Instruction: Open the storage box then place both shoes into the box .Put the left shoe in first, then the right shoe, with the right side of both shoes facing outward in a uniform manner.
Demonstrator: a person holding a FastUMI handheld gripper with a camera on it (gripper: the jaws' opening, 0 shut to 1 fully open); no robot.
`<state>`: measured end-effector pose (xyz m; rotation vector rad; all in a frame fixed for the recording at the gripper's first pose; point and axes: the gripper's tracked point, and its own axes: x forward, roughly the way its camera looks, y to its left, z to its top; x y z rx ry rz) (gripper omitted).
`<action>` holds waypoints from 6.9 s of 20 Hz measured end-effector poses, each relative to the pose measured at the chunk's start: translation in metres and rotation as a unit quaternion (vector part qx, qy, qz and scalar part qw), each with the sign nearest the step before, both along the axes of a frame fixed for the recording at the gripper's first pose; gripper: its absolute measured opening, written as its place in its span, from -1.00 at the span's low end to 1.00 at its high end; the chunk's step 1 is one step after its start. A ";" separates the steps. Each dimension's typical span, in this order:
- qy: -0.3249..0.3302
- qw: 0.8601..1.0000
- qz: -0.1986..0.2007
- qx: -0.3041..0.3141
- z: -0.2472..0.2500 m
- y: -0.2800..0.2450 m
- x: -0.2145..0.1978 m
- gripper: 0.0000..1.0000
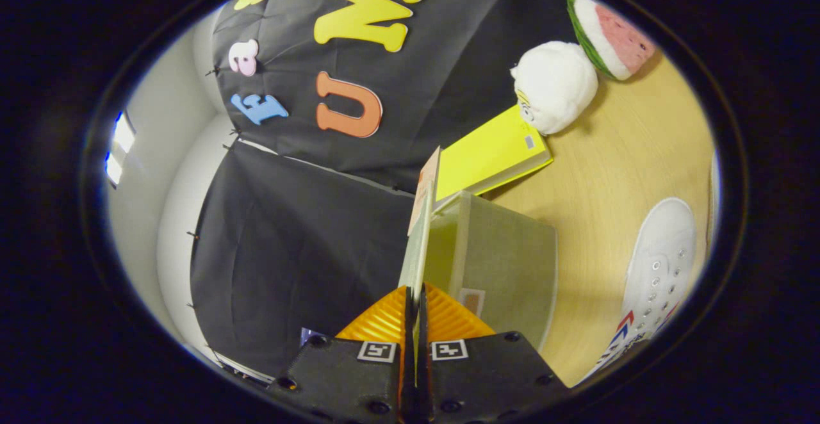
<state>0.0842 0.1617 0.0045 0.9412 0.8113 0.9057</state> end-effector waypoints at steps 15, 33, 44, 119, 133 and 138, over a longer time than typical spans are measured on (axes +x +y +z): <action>-0.042 0.999 -0.005 0.001 0.108 0.155 -0.033 -0.86; -0.137 0.967 0.059 -0.206 0.029 0.288 -0.059 0.68; -0.154 0.937 0.030 -0.313 0.012 0.127 -0.091 1.00; 0.079 0.884 -0.082 -0.453 -0.139 0.152 -0.006 -0.86; 0.049 0.847 -0.010 -0.529 -0.119 0.145 -0.025 -0.30; -0.021 0.813 -0.045 -0.580 -0.071 0.102 -0.026 -0.18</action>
